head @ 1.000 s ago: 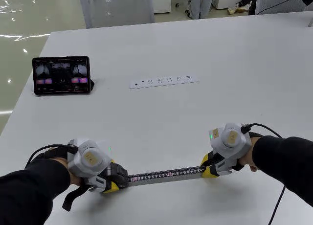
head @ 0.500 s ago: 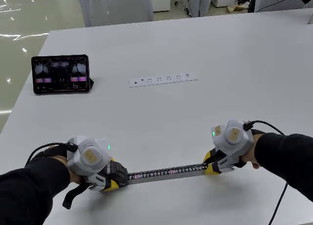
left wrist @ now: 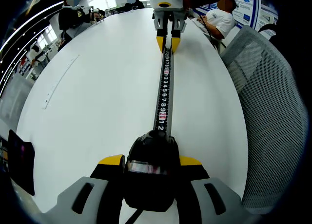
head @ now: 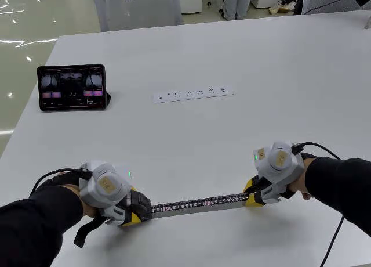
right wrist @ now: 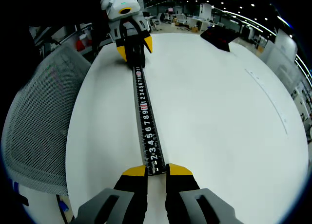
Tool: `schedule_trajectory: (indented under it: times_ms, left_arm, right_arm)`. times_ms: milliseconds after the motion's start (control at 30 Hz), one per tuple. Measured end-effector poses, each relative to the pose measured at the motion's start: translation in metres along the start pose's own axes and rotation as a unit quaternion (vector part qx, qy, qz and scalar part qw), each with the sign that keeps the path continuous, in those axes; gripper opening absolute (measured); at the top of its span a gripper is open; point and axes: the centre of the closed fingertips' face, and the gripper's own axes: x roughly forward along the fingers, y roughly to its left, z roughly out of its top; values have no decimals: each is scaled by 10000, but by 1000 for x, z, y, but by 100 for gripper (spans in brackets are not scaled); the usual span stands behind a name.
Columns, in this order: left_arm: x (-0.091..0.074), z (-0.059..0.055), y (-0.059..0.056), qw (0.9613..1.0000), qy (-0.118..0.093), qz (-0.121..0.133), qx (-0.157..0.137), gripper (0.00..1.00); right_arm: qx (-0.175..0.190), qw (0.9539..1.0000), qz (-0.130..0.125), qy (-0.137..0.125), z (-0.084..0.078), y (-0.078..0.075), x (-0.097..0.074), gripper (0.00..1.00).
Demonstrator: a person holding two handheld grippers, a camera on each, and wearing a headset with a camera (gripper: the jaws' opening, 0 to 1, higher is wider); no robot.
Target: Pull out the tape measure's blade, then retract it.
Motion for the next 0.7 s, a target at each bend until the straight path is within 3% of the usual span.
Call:
schedule_trajectory:
  times_ms: [700]
  left_arm:
    - [0,0,0,10000,-14,11,-3,35]
  right_arm:
    - [20,10000,-29,31,-3,0,-3,10]
